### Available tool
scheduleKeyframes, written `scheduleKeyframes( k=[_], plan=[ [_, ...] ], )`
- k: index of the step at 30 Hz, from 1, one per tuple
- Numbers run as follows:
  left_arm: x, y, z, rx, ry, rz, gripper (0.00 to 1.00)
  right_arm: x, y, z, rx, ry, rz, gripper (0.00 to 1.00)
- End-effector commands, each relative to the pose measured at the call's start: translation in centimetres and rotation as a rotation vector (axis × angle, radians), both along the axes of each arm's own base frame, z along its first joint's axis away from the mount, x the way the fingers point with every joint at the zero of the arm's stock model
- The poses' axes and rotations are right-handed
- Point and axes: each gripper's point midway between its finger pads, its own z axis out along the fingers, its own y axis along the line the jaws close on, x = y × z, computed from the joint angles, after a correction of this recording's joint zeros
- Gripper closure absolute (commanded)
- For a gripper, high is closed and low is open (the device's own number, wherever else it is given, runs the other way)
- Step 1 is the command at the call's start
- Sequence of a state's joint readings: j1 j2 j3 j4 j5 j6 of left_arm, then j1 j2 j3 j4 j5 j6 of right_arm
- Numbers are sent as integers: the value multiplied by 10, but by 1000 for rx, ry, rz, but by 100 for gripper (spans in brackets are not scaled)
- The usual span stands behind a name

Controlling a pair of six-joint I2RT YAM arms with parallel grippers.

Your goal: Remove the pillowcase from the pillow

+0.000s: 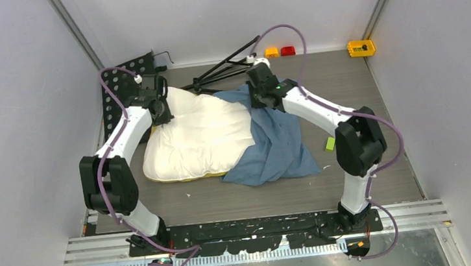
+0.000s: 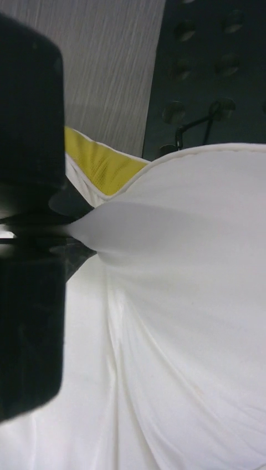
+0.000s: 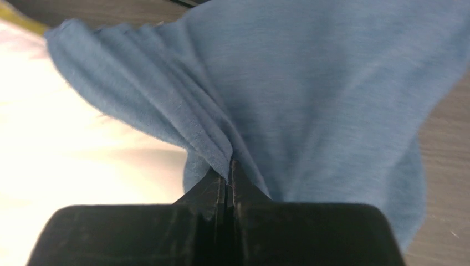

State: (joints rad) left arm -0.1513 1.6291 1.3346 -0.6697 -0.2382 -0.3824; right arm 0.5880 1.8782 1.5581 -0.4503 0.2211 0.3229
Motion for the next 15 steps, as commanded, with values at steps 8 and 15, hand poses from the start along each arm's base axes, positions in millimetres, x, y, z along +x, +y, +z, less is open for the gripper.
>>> scheduleKeyframes(
  k=[8, 15],
  plan=[
    [-34, 12, 93, -56, -334, 58, 100, 12, -156, 94, 427, -219, -501, 100],
    [-68, 36, 140, -8, -467, 146, 100, -5, -242, 111, 330, -276, -802, 100]
  ],
)
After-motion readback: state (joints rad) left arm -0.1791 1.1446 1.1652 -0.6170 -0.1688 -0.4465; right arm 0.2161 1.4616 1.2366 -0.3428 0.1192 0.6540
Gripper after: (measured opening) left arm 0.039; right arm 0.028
